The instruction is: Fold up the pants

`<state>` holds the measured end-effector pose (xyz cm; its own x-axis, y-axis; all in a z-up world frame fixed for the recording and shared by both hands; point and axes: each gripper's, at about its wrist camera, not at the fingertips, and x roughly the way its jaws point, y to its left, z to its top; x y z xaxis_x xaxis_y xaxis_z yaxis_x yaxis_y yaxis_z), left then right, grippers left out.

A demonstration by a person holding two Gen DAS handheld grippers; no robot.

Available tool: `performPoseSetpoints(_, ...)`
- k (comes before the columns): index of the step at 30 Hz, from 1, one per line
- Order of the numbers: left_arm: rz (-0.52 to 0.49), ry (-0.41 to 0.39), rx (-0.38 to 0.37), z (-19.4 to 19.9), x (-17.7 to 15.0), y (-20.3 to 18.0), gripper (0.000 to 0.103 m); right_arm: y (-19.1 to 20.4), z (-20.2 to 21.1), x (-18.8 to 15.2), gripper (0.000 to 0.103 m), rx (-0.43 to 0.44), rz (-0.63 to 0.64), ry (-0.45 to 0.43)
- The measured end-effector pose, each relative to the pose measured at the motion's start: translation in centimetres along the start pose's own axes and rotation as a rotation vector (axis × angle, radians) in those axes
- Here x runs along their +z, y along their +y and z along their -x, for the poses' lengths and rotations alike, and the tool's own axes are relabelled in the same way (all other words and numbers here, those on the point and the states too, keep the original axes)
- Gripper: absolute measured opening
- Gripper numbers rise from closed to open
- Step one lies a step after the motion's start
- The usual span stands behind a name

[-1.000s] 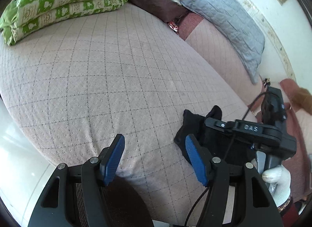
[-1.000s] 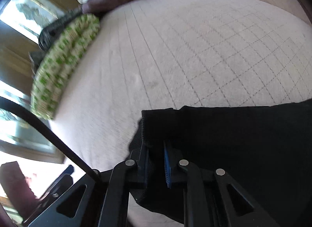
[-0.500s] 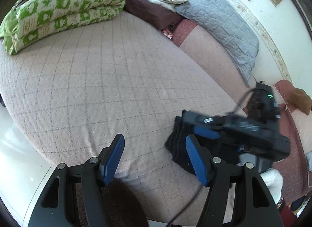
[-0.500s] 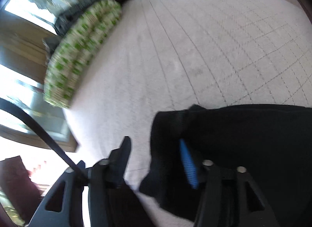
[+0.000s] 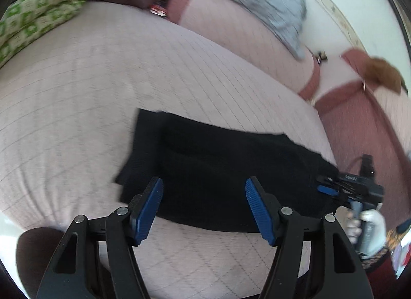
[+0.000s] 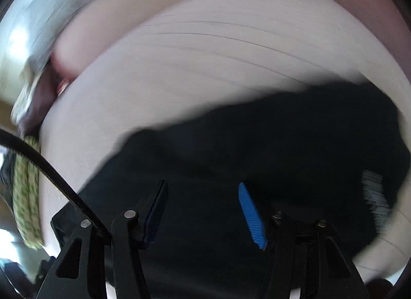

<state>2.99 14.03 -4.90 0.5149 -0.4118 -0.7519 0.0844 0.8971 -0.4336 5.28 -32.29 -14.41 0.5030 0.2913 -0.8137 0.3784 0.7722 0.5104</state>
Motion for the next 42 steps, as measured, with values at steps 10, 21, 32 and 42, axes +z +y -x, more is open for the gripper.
performPoseSetpoints(10,-0.044,0.111,0.094,-4.5,-0.8,-1.0,0.066,-1.0,4.8,-3.4,0.058,-0.053,0.090,0.003)
performPoseSetpoints(21,0.166,-0.020,0.149,0.0,0.6,5.3,0.066,12.9,0.2,-6.5,0.062,0.135,0.447,0.048)
performPoseSetpoints(32,0.253,-0.033,0.012,-1.7,-1.3,7.6,0.033,29.1,-6.2,-10.8,0.065,0.193,0.782,0.152)
performPoseSetpoints(42,0.319,-0.115,-0.171,-2.8,-2.0,8.4,0.066,37.5,-13.1,-12.3,0.066,0.111,0.930,0.234)
